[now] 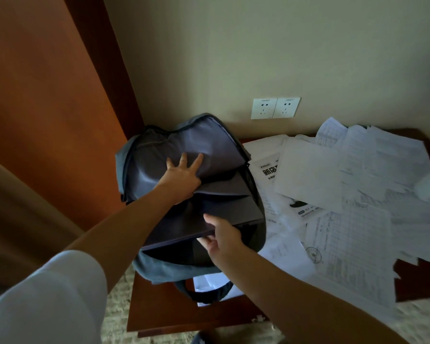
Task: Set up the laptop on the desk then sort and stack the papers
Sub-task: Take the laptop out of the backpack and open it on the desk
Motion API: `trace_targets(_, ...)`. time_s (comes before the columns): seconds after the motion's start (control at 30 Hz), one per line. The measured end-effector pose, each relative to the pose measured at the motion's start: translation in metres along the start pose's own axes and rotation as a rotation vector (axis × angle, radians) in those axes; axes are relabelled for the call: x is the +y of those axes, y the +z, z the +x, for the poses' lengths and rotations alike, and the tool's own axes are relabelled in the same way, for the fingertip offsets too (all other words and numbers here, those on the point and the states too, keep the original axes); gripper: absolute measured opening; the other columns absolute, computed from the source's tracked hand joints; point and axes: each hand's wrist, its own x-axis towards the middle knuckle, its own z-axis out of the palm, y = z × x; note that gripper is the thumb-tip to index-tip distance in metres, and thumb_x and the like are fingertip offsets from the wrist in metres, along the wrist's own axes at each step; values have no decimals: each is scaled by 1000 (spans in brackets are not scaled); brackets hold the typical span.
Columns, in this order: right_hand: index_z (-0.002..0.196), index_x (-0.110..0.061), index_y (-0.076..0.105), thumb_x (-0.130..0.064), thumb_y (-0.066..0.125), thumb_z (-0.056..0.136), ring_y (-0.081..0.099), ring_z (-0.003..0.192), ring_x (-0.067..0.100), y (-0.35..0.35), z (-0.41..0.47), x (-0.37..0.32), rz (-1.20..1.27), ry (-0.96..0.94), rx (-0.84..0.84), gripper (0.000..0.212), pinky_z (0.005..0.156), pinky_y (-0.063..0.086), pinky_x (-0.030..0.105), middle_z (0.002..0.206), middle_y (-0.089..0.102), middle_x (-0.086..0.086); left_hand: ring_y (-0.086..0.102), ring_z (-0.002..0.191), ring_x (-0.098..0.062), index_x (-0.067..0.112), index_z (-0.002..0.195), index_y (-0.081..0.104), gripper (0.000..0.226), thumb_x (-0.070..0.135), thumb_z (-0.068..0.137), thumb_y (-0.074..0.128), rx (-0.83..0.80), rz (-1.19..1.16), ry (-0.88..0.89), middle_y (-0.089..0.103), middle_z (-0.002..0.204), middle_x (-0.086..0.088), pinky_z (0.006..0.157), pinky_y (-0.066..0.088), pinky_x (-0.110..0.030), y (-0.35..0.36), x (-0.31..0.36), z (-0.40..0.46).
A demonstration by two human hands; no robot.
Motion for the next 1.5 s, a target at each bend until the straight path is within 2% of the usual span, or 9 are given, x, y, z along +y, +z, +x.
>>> trace_targets(0.23, 116, -2, 56, 4, 67, 78, 63, 89, 36, -18, -47, -40, -123, 14, -76, 40, 64, 55, 45, 107, 63, 23, -3, 141, -49, 32, 135, 48, 39, 33, 96, 49, -37, 12, -56, -20, 157, -10, 105, 21, -71, -10, 7, 3)
trace_targets(0.43, 121, 1, 53, 5, 62, 82, 64, 79, 33, -52, -76, -71, -246, -21, -114, 41, 44, 55, 37, 97, 65, 21, -13, 142, -46, 30, 134, 51, 41, 40, 94, 52, -124, -100, -65, -21, 158, -4, 109, 11, -70, -12, 25, -3)
trace_targets(0.6, 110, 2, 57, 2, 59, 84, 66, 74, 28, -75, -101, -101, -408, -104, -176, 26, 48, 58, 35, 91, 65, 20, -22, 143, -34, 29, 129, 57, 41, 45, 95, 44, -181, -152, -59, -18, 159, 2, 115, -4, -58, -12, 36, -19)
trace_targets(0.83, 93, 0, 59, 2, 55, 83, 67, 64, 26, -91, -123, -138, -506, -209, -276, 11, 53, 59, 36, 73, 65, 17, -1, 148, -22, 28, 142, 41, 46, 30, 96, 45, -130, -170, -81, 8, 160, -2, 118, 0, -43, -16, 60, -43)
trace_targets(1.0, 86, 0, 58, 3, 56, 80, 66, 49, 23, -114, -142, -168, -566, -268, -314, 7, 45, 55, 32, 62, 64, 16, -4, 148, -26, 33, 150, 16, 78, 42, 86, 60, -179, -6, -311, -4, 160, -5, 116, 6, -50, -4, 75, -74)
trace_targets(1.17, 77, -1, 59, 2, 55, 79, 62, 49, 23, -138, -159, -198, -625, -358, -312, 5, 42, 52, 29, 62, 60, 15, -14, 146, -30, 31, 151, 21, 60, 34, 96, 45, -280, 83, -421, -15, 159, -5, 117, 6, -50, -2, 82, -95)
trace_targets(1.23, 75, -1, 57, 2, 55, 79, 61, 50, 24, -147, -162, -208, -632, -375, -306, 5, 42, 53, 29, 59, 59, 13, -6, 147, -31, 35, 145, 36, 52, 32, 94, 47, -285, -71, -476, -3, 160, -6, 115, 9, -53, -11, 96, -90)
trace_targets(1.33, 76, -1, 57, 1, 55, 79, 62, 48, 23, -161, -163, -219, -634, -373, -294, 4, 43, 53, 30, 58, 60, 13, 35, 135, -29, 28, 132, 53, 38, 30, 96, 41, -143, -531, -586, 40, 146, -6, 110, 30, -49, -32, 124, -77)
trace_targets(1.5, 77, -1, 59, 0, 57, 77, 64, 46, 23, -187, -163, -239, -655, -395, -273, 2, 43, 52, 28, 60, 62, 14, 45, 126, -34, 11, 140, 43, 53, 43, 97, 45, -274, -1163, -712, 46, 140, -17, 102, 39, -43, -46, 181, -71)
